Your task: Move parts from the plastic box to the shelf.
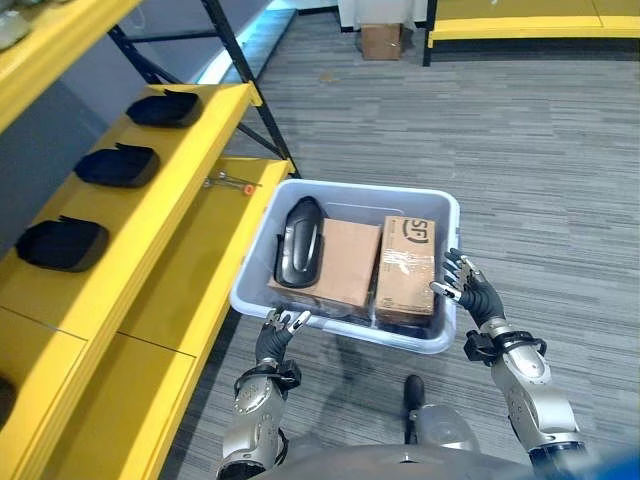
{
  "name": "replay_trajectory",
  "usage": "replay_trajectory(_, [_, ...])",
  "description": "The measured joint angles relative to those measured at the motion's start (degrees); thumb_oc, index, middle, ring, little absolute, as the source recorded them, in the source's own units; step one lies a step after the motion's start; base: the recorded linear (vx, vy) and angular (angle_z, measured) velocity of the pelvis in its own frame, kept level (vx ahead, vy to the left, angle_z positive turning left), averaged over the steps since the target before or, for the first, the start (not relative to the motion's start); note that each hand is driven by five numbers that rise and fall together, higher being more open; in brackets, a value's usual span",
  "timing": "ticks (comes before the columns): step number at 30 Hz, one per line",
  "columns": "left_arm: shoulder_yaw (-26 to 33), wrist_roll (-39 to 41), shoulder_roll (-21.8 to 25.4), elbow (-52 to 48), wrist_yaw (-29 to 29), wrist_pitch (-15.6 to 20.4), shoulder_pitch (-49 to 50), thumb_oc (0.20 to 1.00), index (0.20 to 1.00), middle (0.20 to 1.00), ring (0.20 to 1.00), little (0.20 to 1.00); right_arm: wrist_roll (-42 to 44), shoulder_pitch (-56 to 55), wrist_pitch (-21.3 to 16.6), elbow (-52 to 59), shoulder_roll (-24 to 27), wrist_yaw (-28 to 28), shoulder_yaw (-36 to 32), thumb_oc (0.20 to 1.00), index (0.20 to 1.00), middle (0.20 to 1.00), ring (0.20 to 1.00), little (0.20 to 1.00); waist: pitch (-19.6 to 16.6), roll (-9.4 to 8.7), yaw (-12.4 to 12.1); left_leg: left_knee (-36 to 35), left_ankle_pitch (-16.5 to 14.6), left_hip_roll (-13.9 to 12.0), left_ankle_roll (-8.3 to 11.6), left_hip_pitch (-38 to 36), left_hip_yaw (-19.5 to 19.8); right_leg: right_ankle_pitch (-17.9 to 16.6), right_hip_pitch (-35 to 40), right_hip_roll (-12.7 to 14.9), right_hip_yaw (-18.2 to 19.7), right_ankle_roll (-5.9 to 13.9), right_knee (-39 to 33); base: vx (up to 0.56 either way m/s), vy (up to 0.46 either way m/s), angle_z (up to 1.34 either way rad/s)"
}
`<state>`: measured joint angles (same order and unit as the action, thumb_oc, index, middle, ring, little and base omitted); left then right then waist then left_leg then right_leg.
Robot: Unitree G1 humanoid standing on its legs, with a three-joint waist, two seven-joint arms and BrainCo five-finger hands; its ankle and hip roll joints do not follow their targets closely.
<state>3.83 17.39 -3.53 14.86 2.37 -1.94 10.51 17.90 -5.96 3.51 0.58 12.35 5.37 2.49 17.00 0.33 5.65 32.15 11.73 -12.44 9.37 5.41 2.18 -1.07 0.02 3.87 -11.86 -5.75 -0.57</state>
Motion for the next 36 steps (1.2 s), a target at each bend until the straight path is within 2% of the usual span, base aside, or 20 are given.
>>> replay_trajectory(1, [0.07,0.02,0.06,-0.50,-0.04,0.03,-0.14,1.000,1.000,1.000,1.000,1.000,-0.01,-0.19,-0.04,0.74,-0.36,-0.02,0.06,1.000,1.000,1.000,1.000,1.000,0.72,-1.25,-0.10,1.02,-4.78,2.19,-1.46,3.28,-1.19,0.32,0.29,0.08,0.32,0.40,-0.50,0.15,-0.031,-0.32])
replay_trajectory(2, [0.44,0.03,0.16,-0.64,-0.04,0.03,-0.07,1.000,1.000,1.000,1.000,1.000,-0.01,-0.22,-0.15,0.98,-0.70,-0.03,0.21,1.000,1.000,1.000,1.000,1.000,0.89,-1.70,-0.37,-4.47,-8.41,3.30,-2.68,4.29,-3.39,0.49,0.73,-0.50,0.55,0.48,-1.42,0.16,0.049,-0.05])
replay_trajectory(3, [0.76,0.07,0.29,-0.67,-0.02,0.02,-0.08,1.000,1.000,1.000,1.000,1.000,-0.01,-0.04,-0.17,0.96,-0.44,-0.04,-0.06,1.000,1.000,1.000,1.000,1.000,1.19,-2.07,-0.71,-10.85,-9.56,3.69,-4.01,4.73,-4.10,0.56,0.58,-1.27,1.37,0.55,-1.89,0.12,0.047,-0.30])
replay_trajectory(5, [1.21,0.09,1.66,-0.44,0.00,-0.19,-0.19,1.000,1.000,1.000,1.000,1.000,-0.01,0.60,-0.17,0.62,-0.95,-0.05,-0.16,1.000,1.000,1.000,1.000,1.000,1.67,-1.75,-2.24,-28.85,-9.13,1.35,-5.00,4.61,-6.41,0.64,0.53,-3.83,1.82,0.70,-2.57,0.16,0.103,-0.45])
replay_trajectory(6, [1.62,0.08,2.49,0.10,0.01,-0.40,-0.73,1.000,1.000,1.000,1.000,1.000,-0.01,0.91,-0.19,0.30,-1.13,-0.20,-0.54,1.000,1.000,1.000,1.000,1.000,2.70,-1.66,-2.65,-33.57,-8.45,0.30,-4.76,5.48,-6.48,0.35,1.54,-4.38,2.16,-0.22,-2.75,0.25,0.207,-0.29])
replay_trajectory(7, [2.51,0.06,2.43,0.38,0.01,-0.51,-1.19,1.000,1.000,1.000,1.000,1.000,-0.02,0.84,-0.13,-0.42,-1.10,-0.71,-1.42,1.000,1.000,1.000,1.000,1.000,3.49,-1.04,-2.92,-37.96,-7.27,-0.23,-4.31,6.51,-5.63,1.05,3.19,-4.38,2.97,0.54,-3.24,0.32,0.370,-0.27])
replay_trajectory(9, [4.42,0.07,1.94,0.34,0.03,-0.36,-0.86,1.000,1.000,1.000,1.000,1.000,0.01,1.60,-0.14,-1.63,-0.49,-0.93,-2.06,1.000,1.000,1.000,1.000,1.000,3.91,0.78,-3.97,-37.57,-6.80,-0.85,-4.57,5.11,-2.48,0.75,5.28,-4.40,7.47,3.02,-3.67,0.31,0.492,-1.39])
replay_trajectory(10, [7.09,0.11,1.63,0.70,0.09,-0.36,0.79,1.000,1.000,1.000,1.000,1.000,0.03,3.07,-0.24,-2.96,-1.37,-0.33,-2.02,1.000,1.000,1.000,1.000,1.000,3.18,2.06,-6.08,-34.47,-6.95,-2.24,-4.32,0.35,-3.15,1.44,5.60,-4.22,14.19,4.88,-2.87,0.24,0.458,-2.22])
replay_trajectory(11, [6.86,0.11,1.83,0.85,0.10,-0.38,1.62,1.000,1.000,1.000,1.000,1.000,0.02,2.10,-0.23,-2.51,-1.21,-0.27,-2.17,1.000,1.000,1.000,1.000,1.000,2.27,3.36,-5.42,-33.85,-6.87,-2.24,-4.19,-0.65,-3.62,1.22,5.59,-4.18,14.52,4.82,-2.95,0.21,0.461,-1.50])
replay_trajectory(13, [4.99,0.10,1.88,-0.14,0.01,-0.18,1.66,1.000,1.000,1.000,1.000,1.000,0.03,-1.72,-0.14,-0.31,0.36,-0.24,-3.76,1.000,1.000,1.000,1.000,1.000,0.76,6.05,-1.95,-35.03,-5.88,-1.48,-5.05,-1.72,-5.90,2.15,6.10,-3.63,13.31,6.74,-3.52,0.07,0.312,0.06])
replay_trajectory(14, [4.49,0.09,3.49,-0.20,-0.14,-0.05,0.57,1.000,1.000,1.000,1.000,1.000,0.03,-2.18,0.26,-0.65,-0.41,-0.28,-4.39,1.000,1.000,1.000,1.000,1.000,1.21,5.33,-1.96,-37.05,-3.09,-0.15,-2.59,-3.43,-6.70,2.62,6.26,-1.86,13.80,7.56,-2.97,0.02,0.247,-0.10])
replay_trajectory(17, [4.67,0.06,8.63,-2.15,0.00,0.05,-0.95,1.000,1.000,1.000,1.000,1.000,1.21,-3.27,0.39,-0.46,-5.10,0.43,-1.74,1.000,1.000,1.000,1.000,1.000,2.04,-0.65,-3.17,-37.46,-4.37,4.53,-5.22,-3.69,-9.53,2.41,5.05,3.07,12.24,7.61,-2.43,0.01,0.221,-0.22])
replay_trajectory(20, [4.13,0.06,11.32,-2.05,0.09,0.07,-2.96,1.000,1.000,1.000,1.000,1.000,2.16,-2.50,0.56,-0.44,-7.23,1.72,2.19,1.000,1.000,1.000,1.000,1.000,2.72,-1.31,-5.23,-37.45,-5.14,6.20,-7.30,-3.20,-9.20,-0.09,3.78,4.85,11.36,7.33,-0.83,-0.01,0.109,0.13])
replay_trajectory(22, [4.32,0.04,11.70,-2.08,0.25,0.24,-2.28,1.000,1.000,1.000,1.000,1.000,2.22,-1.60,0.54,-0.51,-7.21,2.26,2.64,1.000,1.000,1.000,1.000,1.000,2.81,-1.56,-7.12,-37.37,-5.86,6.84,-8.21,-3.37,-9.68,-1.36,3.31,7.59,9.98,6.97,-2.27,0.01,0.085,-0.05])
replay_trajectory(25, [4.37,0.02,12.70,-2.06,0.41,0.15,-1.11,1.000,1.000,1.000,1.000,1.000,2.22,-0.77,0.54,-0.51,-7.21,2.43,2.52,1.000,1.000,1.000,1.000,1.000,4.53,-3.37,-8.35,-37.36,-6.15,7.31,-8.09,-3.42,-9.56,-4.01,2.58,11.27,9.31,7.85,-3.66,0.01,0.003,0.02])
replay_trajectory(27, [4.33,-0.01,13.92,-2.15,0.46,0.12,-0.55,1.000,1.000,1.000,1.000,1.000,2.23,-0.65,0.54,-0.52,-7.25,2.48,2.52,1.000,1.000,1.000,1.000,1.000,5.89,-5.83,-8.48,-37.13,-6.16,7.27,-7.17,-3.43,-9.19,-5.89,2.50,11.44,9.48,8.09,-3.47,0.01,-0.010,0.04])
replay_trajectory(28, [4.12,-0.05,14.43,-2.66,0.50,0.08,-0.12,1.000,1.000,1.000,1.000,1.000,2.22,-0.37,0.53,-0.51,-7.11,2.41,2.23,1.000,1.000,1.000,1.000,1.000,6.97,-6.65,-8.60,-37.03,-5.93,5.72,-5.50,-3.14,-9.26,-4.29,2.57,9.95,9.27,10.26,-4.15,0.03,-0.051,-0.11])
replay_trajectory(31, [2.03,-0.32,14.05,-6.01,0.48,0.09,-1.27,1.000,1.000,1.000,1.000,1.000,2.23,-0.06,0.53,-0.32,-5.80,2.31,2.32,1.000,1.000,1.000,1.000,1.000,10.08,-6.36,-7.66,-36.92,-4.67,1.73,-2.44,-2.40,-8.51,-1.34,2.39,6.10,8.34,12.81,-4.68,0.01,-0.079,-0.12])
replay_trajectory(34, [1.09,-1.10,13.87,-6.52,0.58,0.08,-4.44,1.000,1.000,1.000,1.000,1.000,2.22,0.76,0.56,-0.35,-4.05,2.17,2.24,1.000,1.000,1.000,1.000,1.000,13.17,-5.04,-6.76,-37.11,-3.80,-1.58,-1.20,-1.52,-7.78,-1.37,1.85,2.96,7.75,12.17,-4.69,0.00,-0.055,0.02])
replay_trajectory(36, [0.75,-1.12,13.82,-6.47,0.66,0.08,-5.66,1.000,1.000,1.000,1.000,1.000,2.22,0.81,0.56,-0.33,-3.73,1.76,2.28,1.000,1.000,1.000,1.000,1.000,13.37,-4.83,-6.41,-37.26,-3.22,-2.78,-0.90,-0.04,-7.72,-1.58,0.09,1.72,7.81,11.67,-4.69,0.01,-0.057,-0.09])
